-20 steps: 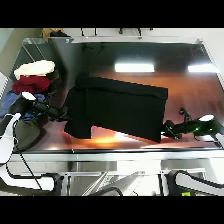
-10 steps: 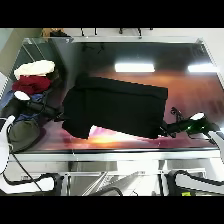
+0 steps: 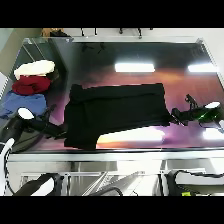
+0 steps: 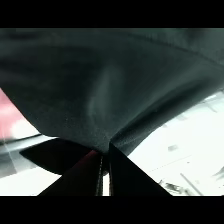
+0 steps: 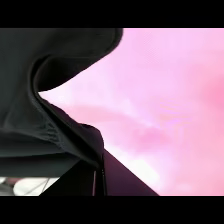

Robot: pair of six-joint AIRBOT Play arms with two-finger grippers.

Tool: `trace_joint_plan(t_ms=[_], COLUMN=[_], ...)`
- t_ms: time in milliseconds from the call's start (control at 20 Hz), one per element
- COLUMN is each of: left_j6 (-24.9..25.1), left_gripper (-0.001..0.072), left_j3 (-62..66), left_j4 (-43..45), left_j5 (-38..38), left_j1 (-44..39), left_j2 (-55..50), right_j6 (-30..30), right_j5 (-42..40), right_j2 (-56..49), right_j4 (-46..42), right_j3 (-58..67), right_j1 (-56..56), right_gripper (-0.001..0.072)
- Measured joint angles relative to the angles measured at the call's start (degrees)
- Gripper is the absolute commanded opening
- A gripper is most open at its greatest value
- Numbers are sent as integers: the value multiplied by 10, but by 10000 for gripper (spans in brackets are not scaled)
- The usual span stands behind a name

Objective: Fold the shirts.

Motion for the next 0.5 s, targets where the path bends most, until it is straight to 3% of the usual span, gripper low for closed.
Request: trace_joint_plan(t_ms=[200, 500], left_j6=[-15, -24], left_gripper=[12, 12], left_j3=[10, 224], left_j4=[4, 1], left_j5=[25, 75], left_j1=[-33, -47], left_j2=[40, -41], right_j6=[-12, -35], right_j5=[21, 16], right_j2=[-11, -42], right_j4=[-1, 56], right_j3=[24, 133], right_j1=[-3, -1], right_gripper=[25, 26])
